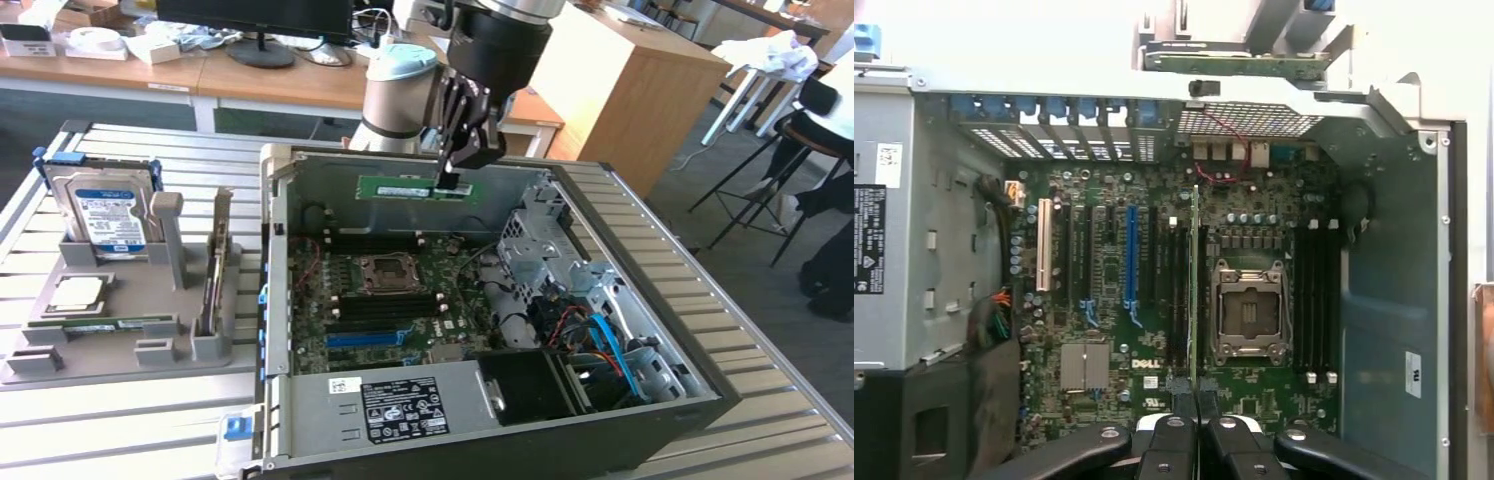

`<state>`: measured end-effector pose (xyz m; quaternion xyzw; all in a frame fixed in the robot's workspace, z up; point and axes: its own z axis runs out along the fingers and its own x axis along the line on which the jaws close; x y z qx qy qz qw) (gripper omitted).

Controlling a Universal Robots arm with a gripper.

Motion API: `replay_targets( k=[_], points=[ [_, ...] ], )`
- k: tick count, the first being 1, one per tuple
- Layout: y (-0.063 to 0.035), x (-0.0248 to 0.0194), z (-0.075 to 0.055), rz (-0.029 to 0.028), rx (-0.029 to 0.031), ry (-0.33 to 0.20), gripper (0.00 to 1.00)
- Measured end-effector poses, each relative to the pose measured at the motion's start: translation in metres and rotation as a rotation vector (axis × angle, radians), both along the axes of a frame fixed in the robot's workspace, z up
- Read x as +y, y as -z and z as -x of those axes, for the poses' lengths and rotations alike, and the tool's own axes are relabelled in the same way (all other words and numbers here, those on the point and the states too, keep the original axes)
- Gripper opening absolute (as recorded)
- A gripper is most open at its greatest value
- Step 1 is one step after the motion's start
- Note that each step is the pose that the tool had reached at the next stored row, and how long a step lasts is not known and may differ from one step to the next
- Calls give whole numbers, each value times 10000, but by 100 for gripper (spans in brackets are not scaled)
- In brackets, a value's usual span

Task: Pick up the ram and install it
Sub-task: 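Pick up the ram and move it above insertion slot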

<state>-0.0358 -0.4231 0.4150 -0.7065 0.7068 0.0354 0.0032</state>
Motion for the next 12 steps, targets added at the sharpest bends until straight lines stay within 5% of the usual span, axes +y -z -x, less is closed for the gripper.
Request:
replay_targets(
  k=[5, 12],
  points=[
    [6, 66, 0, 0, 0, 11, 12],
    [17, 71, 0, -3, -1, 13, 12]
  ],
)
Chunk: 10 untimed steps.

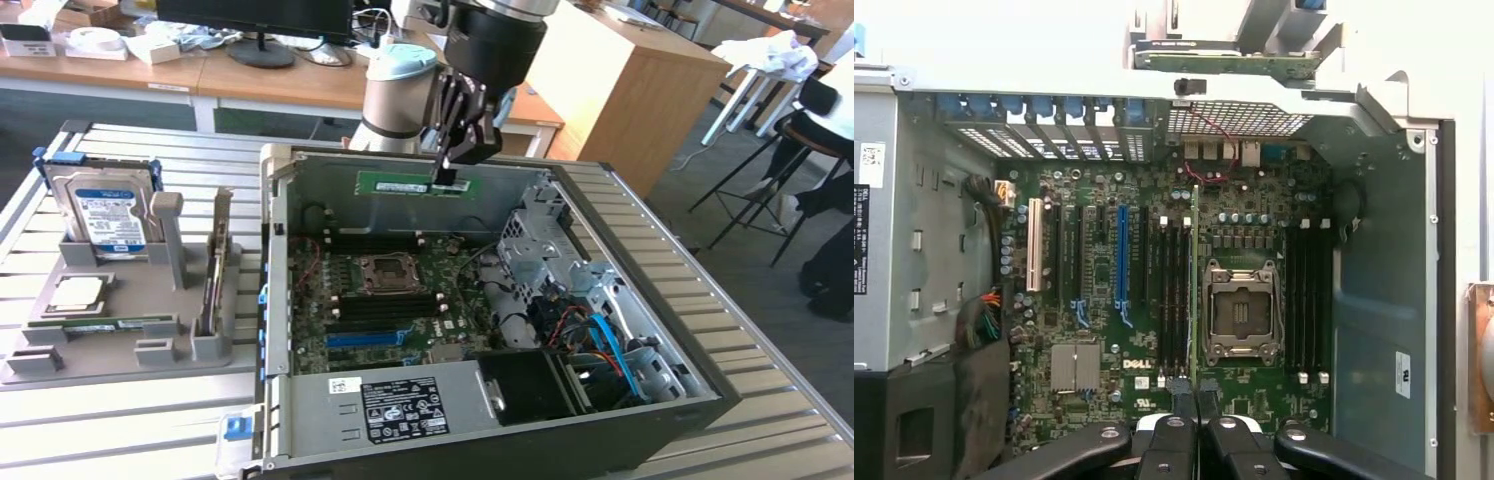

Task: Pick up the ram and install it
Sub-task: 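Pick up the ram and move it above insertion slot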

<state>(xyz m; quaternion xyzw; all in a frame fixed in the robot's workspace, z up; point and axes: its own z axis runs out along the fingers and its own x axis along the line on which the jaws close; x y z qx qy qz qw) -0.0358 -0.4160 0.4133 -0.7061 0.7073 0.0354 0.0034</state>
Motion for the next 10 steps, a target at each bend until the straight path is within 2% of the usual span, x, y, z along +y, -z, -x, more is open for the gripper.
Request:
replay_targets(
  k=[10],
  points=[
    [176, 0, 0, -1, 1, 0, 12]
  ],
)
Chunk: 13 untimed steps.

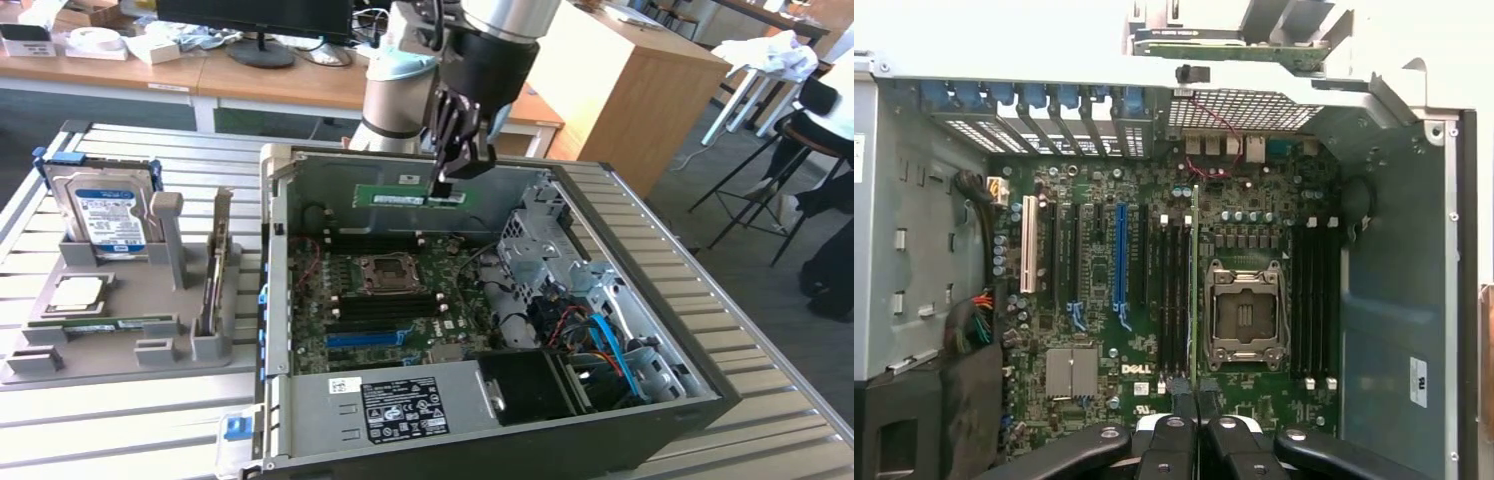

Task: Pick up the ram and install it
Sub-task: 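Pick up the ram and move it above insertion slot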

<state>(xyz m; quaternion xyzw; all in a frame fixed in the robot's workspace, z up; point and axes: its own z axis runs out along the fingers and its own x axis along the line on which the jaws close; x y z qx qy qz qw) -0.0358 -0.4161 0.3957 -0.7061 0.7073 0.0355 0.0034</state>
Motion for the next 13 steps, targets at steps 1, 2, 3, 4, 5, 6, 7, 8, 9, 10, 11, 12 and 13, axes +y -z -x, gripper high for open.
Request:
replay_targets(
  k=[1, 2, 3, 4, 5, 6, 7, 8, 9, 10, 11, 12, 13],
  points=[
    [18, 0, 0, 1, 0, 0, 12],
    [36, 0, 0, 0, 0, 0, 12],
    [54, 0, 0, 0, 0, 0, 12],
    [73, 0, 0, 1, 1, 0, 12],
    [91, 0, 0, -1, 0, 0, 12],
    [110, 0, 0, -1, -1, 0, 12],
    [127, 0, 0, 0, 0, 0, 12],
    [146, 0, 0, -1, 0, 0, 12],
    [163, 0, 0, 0, 1, 0, 12],
    [181, 0, 0, 0, 0, 0, 12],
    [200, 0, 0, 1, 1, 0, 12],
    [218, 0, 0, 1, 1, 0, 12],
    [236, 0, 0, -1, 0, 0, 12]
  ],
)
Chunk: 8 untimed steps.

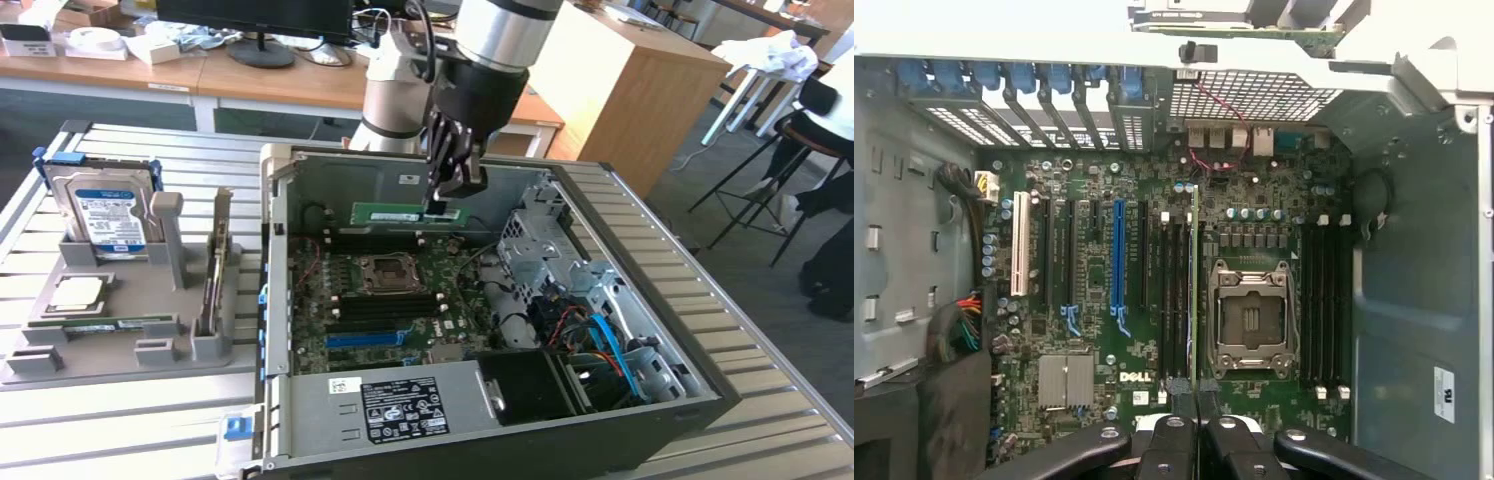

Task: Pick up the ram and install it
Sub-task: 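Pick up the ram and move it above insertion slot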

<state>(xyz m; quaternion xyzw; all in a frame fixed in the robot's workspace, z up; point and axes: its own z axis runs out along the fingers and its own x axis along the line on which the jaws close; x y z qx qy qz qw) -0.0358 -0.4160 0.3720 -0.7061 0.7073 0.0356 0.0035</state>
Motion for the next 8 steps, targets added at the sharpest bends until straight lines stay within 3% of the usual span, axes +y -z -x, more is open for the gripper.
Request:
replay_targets(
  k=[8],
  points=[
    [134, 0, 0, 1, 1, 0, 12]
  ],
)
